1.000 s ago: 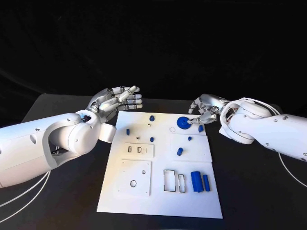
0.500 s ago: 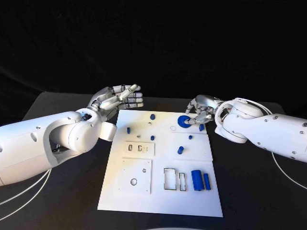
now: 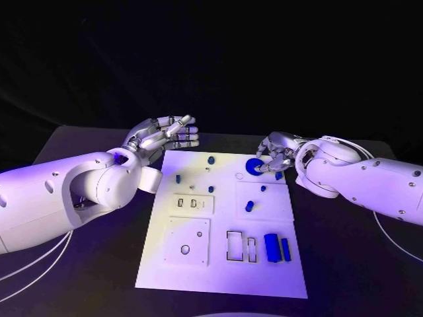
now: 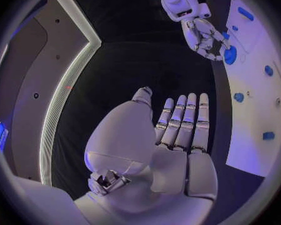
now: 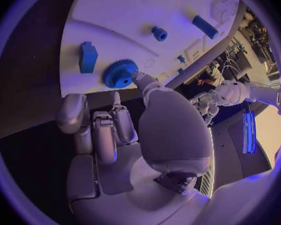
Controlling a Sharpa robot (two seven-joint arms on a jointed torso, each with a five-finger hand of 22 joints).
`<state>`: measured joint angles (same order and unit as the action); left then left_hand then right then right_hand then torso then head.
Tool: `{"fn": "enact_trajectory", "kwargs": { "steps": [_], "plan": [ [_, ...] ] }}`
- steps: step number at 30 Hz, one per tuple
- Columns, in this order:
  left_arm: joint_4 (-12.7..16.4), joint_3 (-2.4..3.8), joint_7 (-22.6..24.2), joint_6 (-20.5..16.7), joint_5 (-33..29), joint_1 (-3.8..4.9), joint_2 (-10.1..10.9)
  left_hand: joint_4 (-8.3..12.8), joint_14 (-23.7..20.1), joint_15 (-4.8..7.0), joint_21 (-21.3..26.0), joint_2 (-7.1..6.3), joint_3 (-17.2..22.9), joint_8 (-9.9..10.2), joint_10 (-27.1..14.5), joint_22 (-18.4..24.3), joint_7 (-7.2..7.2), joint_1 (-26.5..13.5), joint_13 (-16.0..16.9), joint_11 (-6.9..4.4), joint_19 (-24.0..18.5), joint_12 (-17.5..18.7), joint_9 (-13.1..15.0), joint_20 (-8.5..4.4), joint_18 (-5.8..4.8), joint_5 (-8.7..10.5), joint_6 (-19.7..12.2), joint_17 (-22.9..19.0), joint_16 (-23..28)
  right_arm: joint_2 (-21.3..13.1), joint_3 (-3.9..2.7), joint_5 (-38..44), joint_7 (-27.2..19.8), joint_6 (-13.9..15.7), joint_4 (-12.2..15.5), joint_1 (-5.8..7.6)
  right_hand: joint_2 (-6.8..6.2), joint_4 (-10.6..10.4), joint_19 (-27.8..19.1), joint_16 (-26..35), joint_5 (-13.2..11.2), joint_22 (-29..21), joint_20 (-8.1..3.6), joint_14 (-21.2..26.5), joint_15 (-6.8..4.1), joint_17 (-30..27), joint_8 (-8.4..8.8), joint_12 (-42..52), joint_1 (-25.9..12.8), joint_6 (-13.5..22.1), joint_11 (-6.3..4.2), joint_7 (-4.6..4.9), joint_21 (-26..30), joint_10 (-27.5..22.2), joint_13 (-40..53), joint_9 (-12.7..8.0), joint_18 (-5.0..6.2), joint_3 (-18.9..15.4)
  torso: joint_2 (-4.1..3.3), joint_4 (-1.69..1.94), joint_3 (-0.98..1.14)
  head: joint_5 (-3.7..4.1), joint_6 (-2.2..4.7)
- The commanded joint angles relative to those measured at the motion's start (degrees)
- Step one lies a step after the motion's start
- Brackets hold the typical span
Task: Assemble the parts on the task board
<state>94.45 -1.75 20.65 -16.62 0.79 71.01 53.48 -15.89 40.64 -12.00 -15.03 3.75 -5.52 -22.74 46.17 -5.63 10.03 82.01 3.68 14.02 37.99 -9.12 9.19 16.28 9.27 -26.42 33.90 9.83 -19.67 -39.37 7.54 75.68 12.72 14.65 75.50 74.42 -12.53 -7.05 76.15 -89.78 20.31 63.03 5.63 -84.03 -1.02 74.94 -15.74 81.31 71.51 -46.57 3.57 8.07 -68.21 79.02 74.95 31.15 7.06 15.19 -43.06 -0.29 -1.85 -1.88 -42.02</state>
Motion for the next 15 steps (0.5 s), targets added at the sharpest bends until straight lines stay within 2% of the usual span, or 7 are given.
{"fn": "enact_trajectory", "kwargs": {
  "steps": [1,15],
  "plan": [
    [0.06,0.05,0.49,1.00,0.29,0.05,-0.15,-0.30,-0.56,0.08,0.26,-0.10,0.08,-0.35,-0.32,0.10,5.81,-0.50,0.03,-0.11,0.04,-0.38,0.09,-0.15,-0.82,0.26,-0.42,0.05,-0.30,0.31,0.10,1.37,0.36,-1.29,-0.26,-0.23,0.17,-0.40,0.41,-0.22,0.31,0.09,-0.15,-5.97,0.54,15.06,-0.38,0.17,0.78,0.41,0.01,0.11,-0.12,0.23,1.69,-0.08,-0.99,0.03,-0.03,0.08,0.01,-0.18,-0.09],
    [-0.04,0.05,0.41,0.93,0.29,0.05,-0.20,-0.32,-0.63,0.07,0.26,-0.05,0.10,-0.42,-0.34,0.11,5.81,-0.52,0.03,-0.11,0.04,-0.40,0.10,-0.15,-0.83,0.27,-0.45,0.05,-0.33,0.68,0.32,1.75,0.47,-2.00,-0.62,-0.85,0.60,-0.55,0.62,-0.22,0.47,0.57,-0.11,-5.97,0.58,15.06,-0.63,0.33,1.27,0.30,0.03,0.13,-0.47,0.26,1.86,-0.13,-1.07,0.45,-0.02,0.03,0.03,-0.41,-0.22]
  ]
}}
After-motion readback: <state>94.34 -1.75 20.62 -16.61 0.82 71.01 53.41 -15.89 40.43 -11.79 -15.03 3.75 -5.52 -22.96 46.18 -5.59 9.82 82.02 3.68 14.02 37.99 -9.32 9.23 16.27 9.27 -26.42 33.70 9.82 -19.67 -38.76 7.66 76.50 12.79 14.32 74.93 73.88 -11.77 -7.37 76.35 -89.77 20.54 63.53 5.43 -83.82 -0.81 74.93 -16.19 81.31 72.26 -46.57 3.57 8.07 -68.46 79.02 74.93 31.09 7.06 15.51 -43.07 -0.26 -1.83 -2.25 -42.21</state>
